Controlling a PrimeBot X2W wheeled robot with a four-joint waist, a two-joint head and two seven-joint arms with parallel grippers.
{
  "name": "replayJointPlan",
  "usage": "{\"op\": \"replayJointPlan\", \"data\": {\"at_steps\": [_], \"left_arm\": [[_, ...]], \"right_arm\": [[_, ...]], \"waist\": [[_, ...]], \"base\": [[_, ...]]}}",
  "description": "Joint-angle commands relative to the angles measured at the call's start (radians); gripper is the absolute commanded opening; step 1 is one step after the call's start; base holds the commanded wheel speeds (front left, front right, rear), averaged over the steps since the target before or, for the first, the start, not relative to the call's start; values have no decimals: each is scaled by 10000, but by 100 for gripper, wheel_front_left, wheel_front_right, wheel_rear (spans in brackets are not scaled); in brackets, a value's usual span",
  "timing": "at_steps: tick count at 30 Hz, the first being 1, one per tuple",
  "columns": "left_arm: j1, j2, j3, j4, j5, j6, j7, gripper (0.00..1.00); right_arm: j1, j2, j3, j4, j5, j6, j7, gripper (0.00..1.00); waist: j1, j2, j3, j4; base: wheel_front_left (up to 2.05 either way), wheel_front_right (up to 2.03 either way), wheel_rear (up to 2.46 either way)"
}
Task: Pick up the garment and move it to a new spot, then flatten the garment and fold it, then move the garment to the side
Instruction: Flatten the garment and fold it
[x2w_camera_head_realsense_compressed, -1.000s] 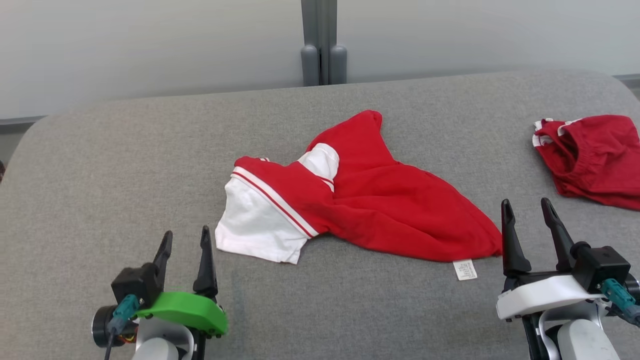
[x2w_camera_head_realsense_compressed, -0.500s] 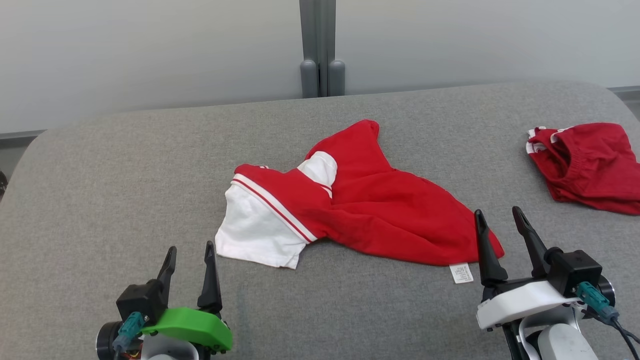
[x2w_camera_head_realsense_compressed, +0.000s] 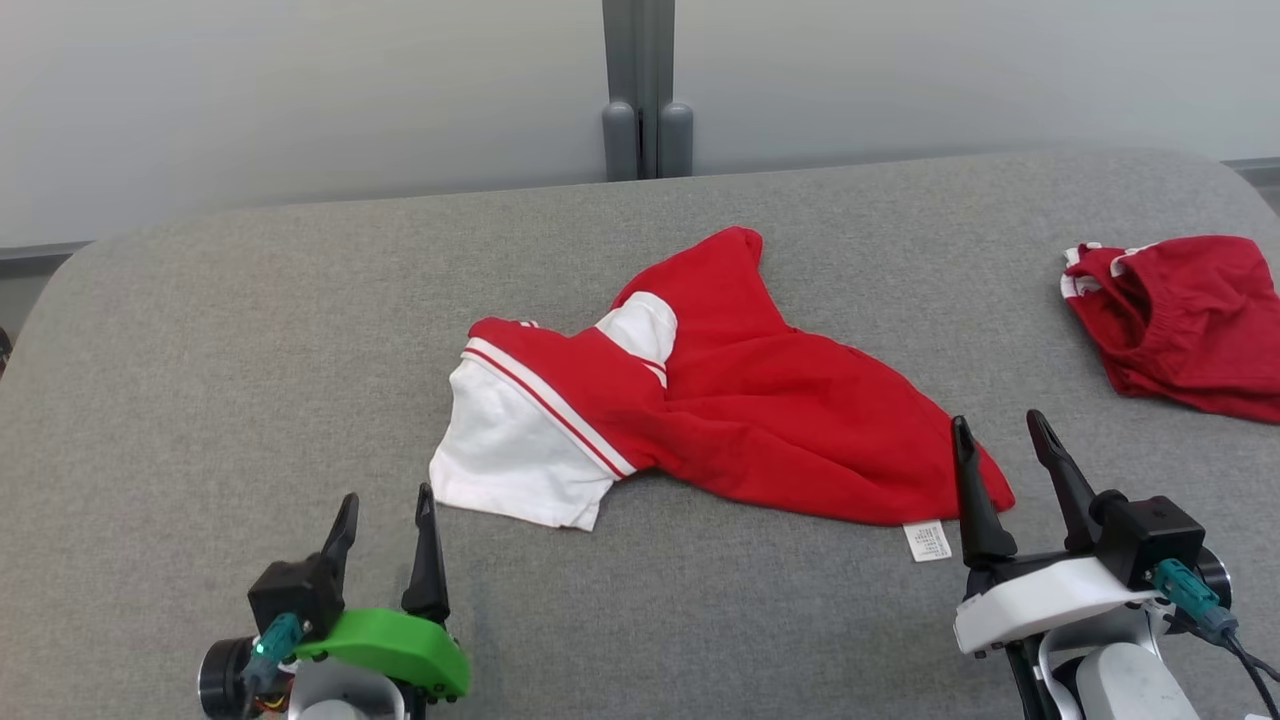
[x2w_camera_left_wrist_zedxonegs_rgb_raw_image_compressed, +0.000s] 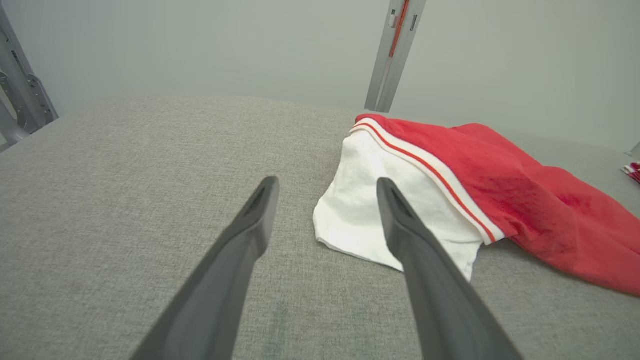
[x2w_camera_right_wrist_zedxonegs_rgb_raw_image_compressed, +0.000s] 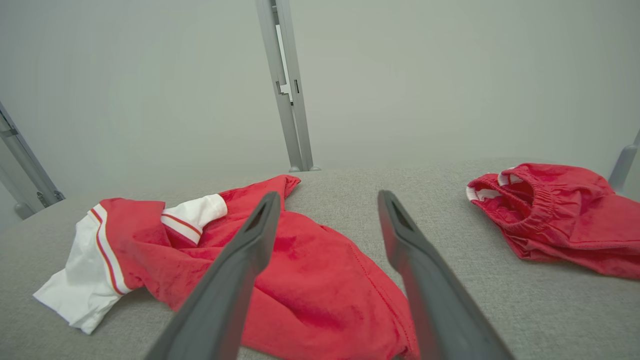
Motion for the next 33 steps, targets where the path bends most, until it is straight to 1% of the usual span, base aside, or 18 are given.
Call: {"op": "replayJointPlan", "data": {"at_steps": [1,6,11,15,21,22,24,25,29,33], "left_arm": [[-388,13,-49,214,33,90,81,100],[-1425,27,-342,1541,169,200,1083,100],[-2421,90,-247,2944,50,444,1865,100],[-2967,209,-178,3796,-40,552,2216,100],[-3358,312,-152,4698,-202,391,2422,100],[-3366,313,-188,4813,-198,355,2506,70],[-3403,294,-262,5002,-243,217,2575,4],[-3425,278,-299,5028,-256,113,2512,0],[-3336,252,-342,4893,-350,-99,2068,0],[-3068,201,-303,4552,-502,-134,1655,0]], "right_arm": [[-143,-23,8,10,-15,-10,-43,100],[-284,-23,123,89,-81,-9,-42,100],[-460,-24,192,159,25,-10,-39,100],[-576,-23,159,215,34,-9,-38,100],[-493,-21,150,339,-21,-10,-38,100],[-463,-22,151,394,-33,-9,-38,100],[-402,-22,119,562,-59,-10,-38,100],[-352,-26,15,726,-67,-10,-38,100],[-340,-24,-532,1424,-112,-10,137,100],[-403,-22,-1066,2071,-149,-9,359,100]], "waist": [[0,0,114,-13],[0,0,483,-144],[0,0,890,-467],[0,0,1126,-762],[0,0,1239,-1063],[0,0,1236,-1085],[0,0,1209,-1111],[0,0,1184,-1105],[0,0,1024,-922],[0,0,840,-612]], "base": [[0,0,0],[0,0,0],[0,0,0],[0,0,0],[0,0,0],[0,0,0],[0,0,0],[0,0,0],[0,0,0],[0,0,0]]}}
